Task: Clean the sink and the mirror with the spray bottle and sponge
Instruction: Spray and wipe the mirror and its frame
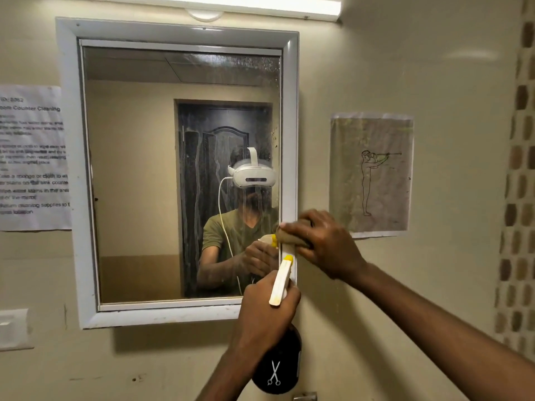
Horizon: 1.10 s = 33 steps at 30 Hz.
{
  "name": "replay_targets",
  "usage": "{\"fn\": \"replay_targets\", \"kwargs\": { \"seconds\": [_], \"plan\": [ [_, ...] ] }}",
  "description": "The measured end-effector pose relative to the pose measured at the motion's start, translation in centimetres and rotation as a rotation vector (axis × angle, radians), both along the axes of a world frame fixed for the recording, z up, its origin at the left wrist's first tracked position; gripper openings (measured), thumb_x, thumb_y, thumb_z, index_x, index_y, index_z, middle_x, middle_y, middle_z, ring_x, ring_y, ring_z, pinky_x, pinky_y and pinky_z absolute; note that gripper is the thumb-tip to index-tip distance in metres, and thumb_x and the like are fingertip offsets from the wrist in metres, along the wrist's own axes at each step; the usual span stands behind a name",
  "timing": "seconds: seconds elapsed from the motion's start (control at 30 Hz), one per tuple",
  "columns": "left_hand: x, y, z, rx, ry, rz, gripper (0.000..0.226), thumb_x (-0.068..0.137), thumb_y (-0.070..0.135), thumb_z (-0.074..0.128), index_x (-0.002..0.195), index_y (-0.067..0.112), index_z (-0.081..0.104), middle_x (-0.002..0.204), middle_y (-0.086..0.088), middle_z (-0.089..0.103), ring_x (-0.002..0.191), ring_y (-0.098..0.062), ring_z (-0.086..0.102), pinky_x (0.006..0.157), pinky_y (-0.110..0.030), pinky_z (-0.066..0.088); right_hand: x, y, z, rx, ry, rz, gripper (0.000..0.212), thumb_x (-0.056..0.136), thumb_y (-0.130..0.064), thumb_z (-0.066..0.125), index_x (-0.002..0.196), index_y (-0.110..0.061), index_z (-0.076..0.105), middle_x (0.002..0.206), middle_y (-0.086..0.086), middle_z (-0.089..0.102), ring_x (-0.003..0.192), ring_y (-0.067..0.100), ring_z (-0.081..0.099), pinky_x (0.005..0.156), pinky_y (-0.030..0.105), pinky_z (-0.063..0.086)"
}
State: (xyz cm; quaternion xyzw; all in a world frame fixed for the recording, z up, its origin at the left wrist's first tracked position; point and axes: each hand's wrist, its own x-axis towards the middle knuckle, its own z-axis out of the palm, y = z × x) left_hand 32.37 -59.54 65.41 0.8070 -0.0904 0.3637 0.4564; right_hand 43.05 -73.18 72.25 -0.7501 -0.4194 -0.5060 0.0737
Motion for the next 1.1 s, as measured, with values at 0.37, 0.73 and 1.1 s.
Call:
{"fn": "replay_targets", "kwargs": {
  "seconds": [0.37,0.73,1.1],
  "plan": [
    [-0.4,0.1,-1.8,-0.006,0.026,0.035,0.029,0.075,0.036,0.049,0.074,0.009,0.06,0.064,-0.007,0.062,0.064,-0.023,0.059,0.065,-0.043,0.049,-0.1,1.7,3.7,0.258,-0.056,0.0,0.036,0.082,-0.022,0.067,0.118,-0.015,0.065,0.102,0.014,0.059,0.087,0.027,0.056,0.064,0.025,0.044],
    [-1.3,0.8,-6.2,0.087,0.122,-0.034,0.02,0.075,0.029,0.05,0.069,0.011,0.053,0.064,-0.008,0.059,0.06,-0.02,0.052,0.062,-0.04,0.044,0.0,0.3,-3.9,0.088,0.029,0.023,0.04,0.082,-0.035,0.051,0.117,-0.022,0.065,0.097,0.011,0.061,0.083,0.027,0.058,0.056,0.033,0.052],
    [-0.3,0.6,-8.7,0.062,0.125,-0.026,0.02,0.075,0.03,0.05,0.068,0.012,0.05,0.062,-0.009,0.054,0.056,-0.021,0.048,0.059,-0.04,0.041,0.8,0.1,-10.8,0.146,-0.007,0.084,0.039,0.081,-0.029,0.06,0.118,-0.02,0.067,0.095,0.011,0.062,0.087,0.021,0.051,0.062,0.028,0.051]
  ]
}}
